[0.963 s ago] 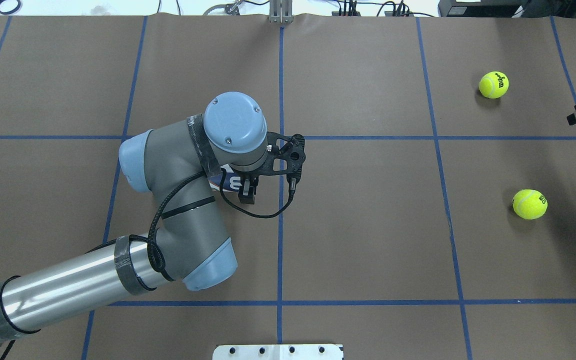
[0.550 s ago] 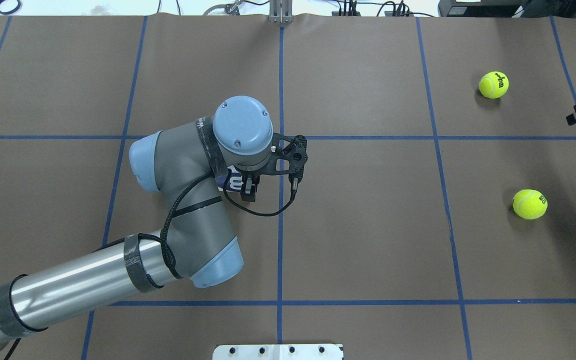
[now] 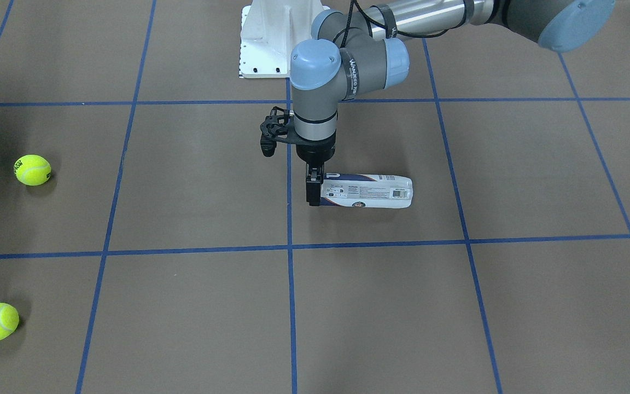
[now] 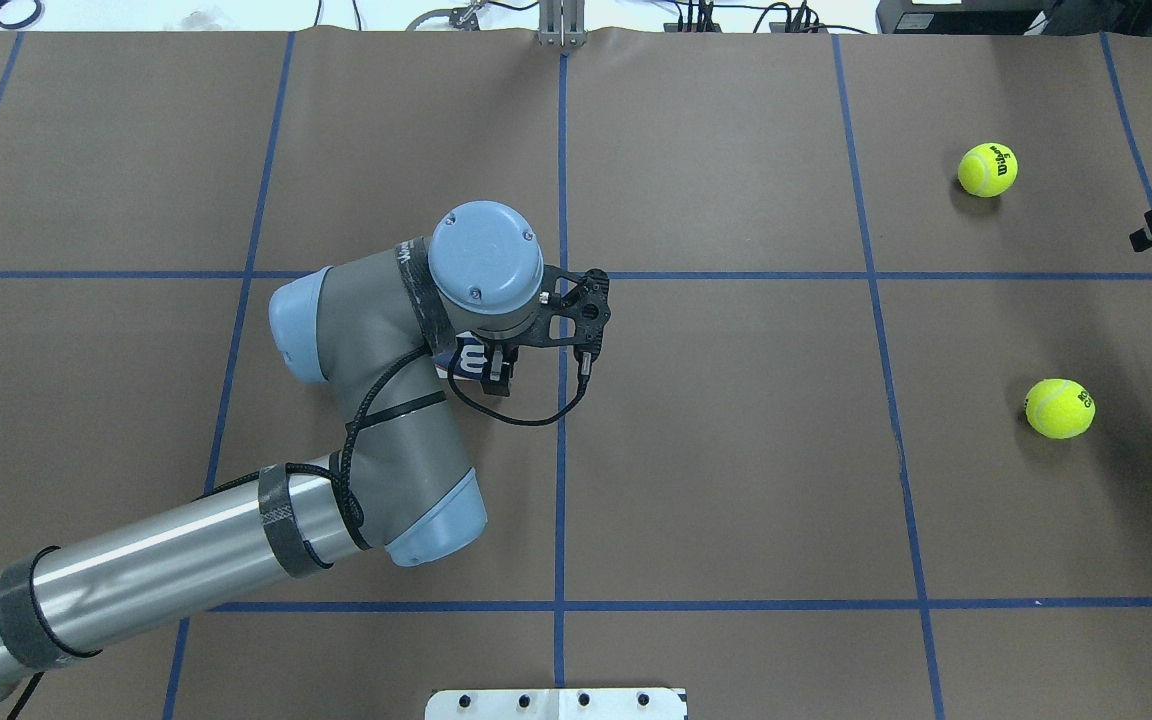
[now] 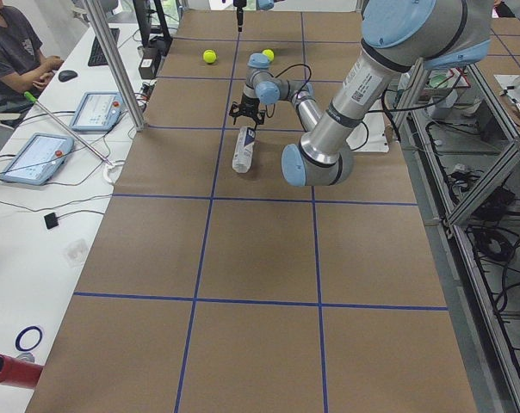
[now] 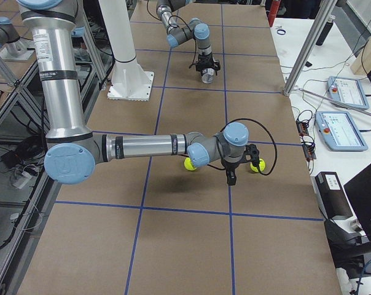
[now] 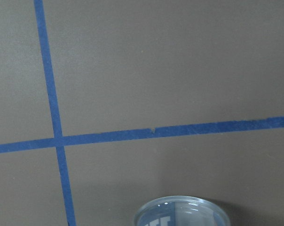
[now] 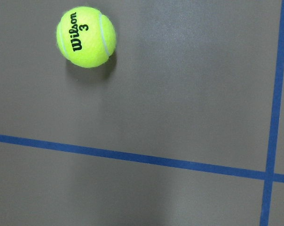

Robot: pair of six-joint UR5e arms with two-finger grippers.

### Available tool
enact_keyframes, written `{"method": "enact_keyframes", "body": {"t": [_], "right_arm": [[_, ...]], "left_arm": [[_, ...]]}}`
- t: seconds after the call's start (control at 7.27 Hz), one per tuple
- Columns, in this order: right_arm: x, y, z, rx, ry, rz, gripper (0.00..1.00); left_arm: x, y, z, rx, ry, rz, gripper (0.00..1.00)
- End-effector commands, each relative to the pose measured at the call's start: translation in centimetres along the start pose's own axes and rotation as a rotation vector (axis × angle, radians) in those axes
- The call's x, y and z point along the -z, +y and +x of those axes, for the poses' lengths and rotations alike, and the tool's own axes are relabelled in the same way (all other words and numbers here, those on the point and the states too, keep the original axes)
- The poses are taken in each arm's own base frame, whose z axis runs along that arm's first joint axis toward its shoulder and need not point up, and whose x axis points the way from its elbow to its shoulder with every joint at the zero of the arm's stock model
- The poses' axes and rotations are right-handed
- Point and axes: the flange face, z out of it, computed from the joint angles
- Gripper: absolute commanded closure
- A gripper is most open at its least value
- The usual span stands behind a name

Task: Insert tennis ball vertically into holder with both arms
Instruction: 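Close the left gripper around the middle of the white can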

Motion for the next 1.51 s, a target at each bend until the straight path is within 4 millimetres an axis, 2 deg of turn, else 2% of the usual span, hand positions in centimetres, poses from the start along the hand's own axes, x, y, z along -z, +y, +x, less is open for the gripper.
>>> {"method": "enact_keyframes", "body": {"t": [0.0,0.69,0.83,0.96,1.24,1.38], "right_arm": [[-0.2,0.0,-0.2,0.004,-0.001,-0.003,0.01],[-0.2,0.0,-0.1,0.003,-0.001,-0.004,0.01],[-0.3,0.0,-0.2,0.004,-0.001,-0.005,0.01],[-0.3,0.0,-0.2,0.004,-0.001,-0.005,0.01],[-0.3,0.0,-0.3,0.006,-0.001,-0.005,0.01],[-0.3,0.1,-0.4,0.005,-0.001,-0.006,0.01]], "left_arm": [[-1.0,0.4,0.3,-0.001,0.008,-0.012,0.02],[-2.4,0.6,0.2,0.004,0.013,-0.025,0.02],[-3.7,0.6,0.2,0.007,0.006,-0.010,0.02],[-4.1,0.6,0.0,0.008,-0.003,0.009,0.02],[-4.1,0.6,0.0,0.007,-0.004,0.011,0.02],[-4.0,0.4,0.0,0.007,-0.003,0.013,0.07]]}}
